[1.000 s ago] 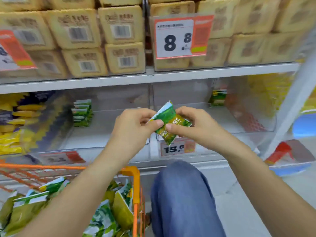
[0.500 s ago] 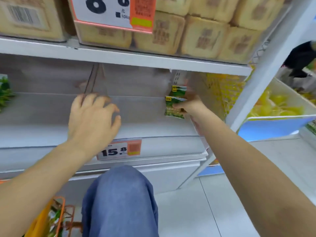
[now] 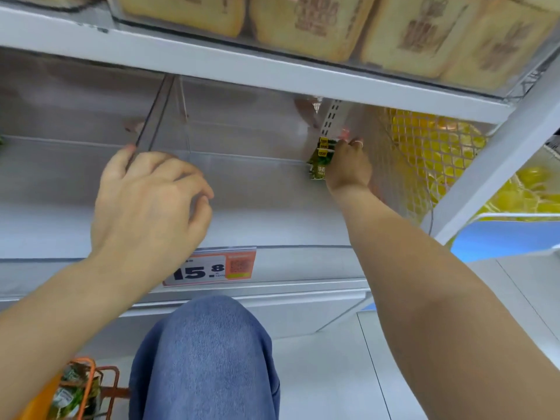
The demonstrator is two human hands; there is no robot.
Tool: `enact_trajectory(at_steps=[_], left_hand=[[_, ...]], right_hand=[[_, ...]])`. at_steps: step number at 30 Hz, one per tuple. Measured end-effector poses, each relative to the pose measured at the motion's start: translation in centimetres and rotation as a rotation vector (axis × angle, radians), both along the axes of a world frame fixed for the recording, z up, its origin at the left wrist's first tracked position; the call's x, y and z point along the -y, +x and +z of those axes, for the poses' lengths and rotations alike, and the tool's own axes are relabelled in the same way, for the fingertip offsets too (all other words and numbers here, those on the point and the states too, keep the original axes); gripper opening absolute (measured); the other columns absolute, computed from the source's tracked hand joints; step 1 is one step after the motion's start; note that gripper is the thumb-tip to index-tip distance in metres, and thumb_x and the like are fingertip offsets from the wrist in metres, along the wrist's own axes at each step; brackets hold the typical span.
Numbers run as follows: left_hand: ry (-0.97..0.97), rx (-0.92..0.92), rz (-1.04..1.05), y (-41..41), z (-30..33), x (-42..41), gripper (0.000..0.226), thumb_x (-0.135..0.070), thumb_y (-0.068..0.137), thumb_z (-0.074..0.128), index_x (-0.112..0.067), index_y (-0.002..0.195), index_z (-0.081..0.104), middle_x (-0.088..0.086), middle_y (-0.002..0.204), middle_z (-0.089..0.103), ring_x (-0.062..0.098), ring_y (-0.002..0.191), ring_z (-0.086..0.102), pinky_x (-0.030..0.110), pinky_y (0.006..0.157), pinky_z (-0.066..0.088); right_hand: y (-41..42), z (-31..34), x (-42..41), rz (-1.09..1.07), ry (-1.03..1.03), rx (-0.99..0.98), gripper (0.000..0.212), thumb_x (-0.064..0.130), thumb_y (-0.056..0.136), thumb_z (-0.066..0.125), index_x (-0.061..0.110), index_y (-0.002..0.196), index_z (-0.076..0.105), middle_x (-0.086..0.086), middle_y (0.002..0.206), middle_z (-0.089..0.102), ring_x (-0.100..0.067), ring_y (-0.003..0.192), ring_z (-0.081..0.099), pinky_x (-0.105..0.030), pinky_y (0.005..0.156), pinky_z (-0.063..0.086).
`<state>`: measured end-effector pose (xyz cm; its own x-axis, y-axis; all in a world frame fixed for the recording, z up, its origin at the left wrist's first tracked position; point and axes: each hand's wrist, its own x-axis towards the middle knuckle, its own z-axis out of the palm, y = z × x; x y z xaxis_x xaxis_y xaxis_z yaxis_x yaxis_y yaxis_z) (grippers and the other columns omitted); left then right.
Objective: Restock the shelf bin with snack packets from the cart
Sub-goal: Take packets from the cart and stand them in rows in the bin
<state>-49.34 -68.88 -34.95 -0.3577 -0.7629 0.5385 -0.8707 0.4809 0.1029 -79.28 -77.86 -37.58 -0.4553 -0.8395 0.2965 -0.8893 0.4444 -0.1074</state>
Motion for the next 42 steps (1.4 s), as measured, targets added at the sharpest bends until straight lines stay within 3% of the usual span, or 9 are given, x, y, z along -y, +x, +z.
enact_trajectory(at_steps=[3,11,16,20,23,25,29,37,42], left_hand=[[-0.022,-0.001,-0.002,0.0,0.0,0.0,0.024,-0.026,0.082,0.050,-0.019,0.081,0.073,0.002,0.096,0.071,0.032,0.097,0.058,0.048,0.108,0.025],[0.034,-0.089,-0.064,0.1,0.2,-0.3,0.022,-0.024,0.082,0.052,-0.020,0.082,0.073,-0.001,0.092,0.070,0.030,0.099,0.057,0.046,0.108,0.024],[0.071,-0.194,-0.194,4.7,2.7,-3.3,0.032,-0.027,0.085,0.044,-0.018,0.096,0.071,-0.001,0.106,0.066,0.027,0.115,0.050,0.042,0.102,0.037],[0.108,-0.271,-0.169,12.8,4.1,-8.0,0.023,-0.022,0.087,0.049,-0.017,0.093,0.070,-0.005,0.096,0.067,0.015,0.099,0.055,0.022,0.090,0.037],[0.297,-0.271,-0.037,18.9,2.9,-11.4,0.027,-0.029,0.085,0.046,-0.020,0.092,0.070,-0.007,0.088,0.067,0.009,0.081,0.058,0.024,0.075,0.042],[0.452,-0.201,0.020,21.7,1.9,-12.9,0.028,-0.031,0.084,0.046,-0.023,0.094,0.071,-0.007,0.087,0.068,0.009,0.077,0.059,0.029,0.072,0.046],[0.630,-0.158,0.036,24.3,1.1,-14.7,0.019,-0.029,0.093,0.053,-0.032,0.102,0.069,-0.015,0.094,0.066,0.001,0.085,0.058,0.032,0.077,0.050],[0.702,-0.053,-0.030,24.0,1.0,-15.9,0.034,-0.025,0.098,0.048,-0.035,0.129,0.054,-0.015,0.114,0.064,0.007,0.103,0.059,0.032,0.084,0.050],[0.737,-0.296,0.057,24.9,1.5,-15.7,0.023,-0.031,0.095,0.053,-0.037,0.116,0.062,-0.022,0.101,0.065,-0.008,0.096,0.057,0.019,0.083,0.047]], right_hand=[[0.0,0.2,0.0,0.005,-0.003,-0.018,0.049,-0.004,0.088,0.050,0.005,0.135,0.040,-0.020,0.141,0.036,-0.037,0.115,0.053,-0.040,0.082,0.047],[3.1,2.7,-1.7,0.039,-0.082,0.146,0.040,-0.003,0.086,0.050,0.005,0.124,0.043,-0.017,0.121,0.055,-0.038,0.104,0.059,-0.037,0.073,0.043],[13.0,5.3,-7.6,0.438,-0.105,0.274,0.016,0.026,0.089,0.057,0.018,0.100,0.049,-0.006,0.085,0.063,-0.033,0.087,0.061,-0.035,0.068,0.046],[23.3,6.1,-16.4,0.813,-0.217,0.508,0.014,0.032,0.088,0.060,0.029,0.086,0.046,0.007,0.061,0.049,-0.009,0.060,0.050,-0.036,0.061,0.044],[29.6,5.9,-20.6,1.034,-0.153,0.423,0.008,0.036,0.086,0.054,0.029,0.088,0.053,0.011,0.066,0.052,-0.005,0.057,0.048,-0.032,0.054,0.045],[32.4,5.5,-21.3,1.156,-0.140,0.229,0.016,0.038,0.083,0.049,0.026,0.088,0.059,0.010,0.073,0.058,-0.016,0.065,0.060,-0.030,0.052,0.047],[34.6,5.6,-21.2,1.246,0.312,0.011,0.033,0.057,0.091,0.044,0.033,0.112,0.055,0.012,0.109,0.060,-0.014,0.102,0.058,-0.028,0.071,0.039],[34.1,5.2,-20.4,1.341,0.814,0.019,0.062,0.058,0.085,0.056,0.044,0.141,0.034,0.006,0.127,0.050,-0.011,0.119,0.044,-0.033,0.100,0.038],[33.9,5.3,-19.9,1.427,0.747,0.248,0.034,0.051,0.073,0.075,0.043,0.103,0.061,0.012,0.103,0.053,-0.004,0.096,0.051,-0.031,0.086,0.043]])
